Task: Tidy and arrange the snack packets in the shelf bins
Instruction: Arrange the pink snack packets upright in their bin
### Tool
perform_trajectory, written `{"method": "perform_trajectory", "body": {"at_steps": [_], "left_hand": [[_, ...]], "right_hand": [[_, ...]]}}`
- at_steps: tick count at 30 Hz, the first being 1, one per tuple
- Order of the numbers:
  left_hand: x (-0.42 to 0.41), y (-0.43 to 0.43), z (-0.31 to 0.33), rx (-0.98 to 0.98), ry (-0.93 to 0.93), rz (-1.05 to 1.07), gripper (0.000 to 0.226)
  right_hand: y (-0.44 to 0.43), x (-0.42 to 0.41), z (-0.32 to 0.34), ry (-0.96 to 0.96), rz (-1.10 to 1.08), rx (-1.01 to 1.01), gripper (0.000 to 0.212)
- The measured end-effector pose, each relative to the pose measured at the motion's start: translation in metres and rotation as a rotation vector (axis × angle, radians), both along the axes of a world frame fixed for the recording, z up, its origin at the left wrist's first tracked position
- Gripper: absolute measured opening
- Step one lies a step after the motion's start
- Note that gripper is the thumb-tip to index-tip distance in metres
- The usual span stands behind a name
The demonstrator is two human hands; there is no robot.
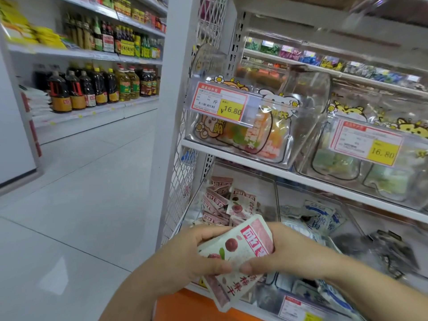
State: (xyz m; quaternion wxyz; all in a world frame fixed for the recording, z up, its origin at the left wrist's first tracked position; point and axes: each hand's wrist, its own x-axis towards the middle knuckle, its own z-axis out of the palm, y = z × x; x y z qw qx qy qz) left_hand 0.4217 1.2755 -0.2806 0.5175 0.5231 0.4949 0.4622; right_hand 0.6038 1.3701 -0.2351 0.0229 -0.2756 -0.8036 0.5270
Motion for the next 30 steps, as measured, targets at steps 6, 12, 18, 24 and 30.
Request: {"method": "perform_trajectory", "body": {"at_steps": [6, 12, 18, 24, 30], "left_hand": [[-0.012, 0.002, -0.007, 0.08, 0.128, 0.328, 0.039], [-0.025, 0.009, -0.02, 0.22, 0.266, 0.73, 0.025], [-0.026, 0.01, -0.025, 0.204, 0.295, 0.703, 0.028], [-0.03, 0.013, -0.026, 0.226, 0.287, 0.72, 0.025], [-0.032, 0.015, -0.025, 0.227, 0.272, 0.729, 0.027]], "right_hand": [[-0.011, 0.0, -0.007, 0.066, -0.257, 0.56, 0.021], [0.017, -0.03, -0.016, 0.15, -0.373, 0.878, 0.036], [0.053, -0.053, -0.034, 0.07, -0.371, 0.788, 0.035], [0.067, -0.06, -0.039, -0.259, -0.186, 1.035, 0.043], [0.084, -0.085, -0.03, -0.417, -0.023, 1.101, 0.053]]}}
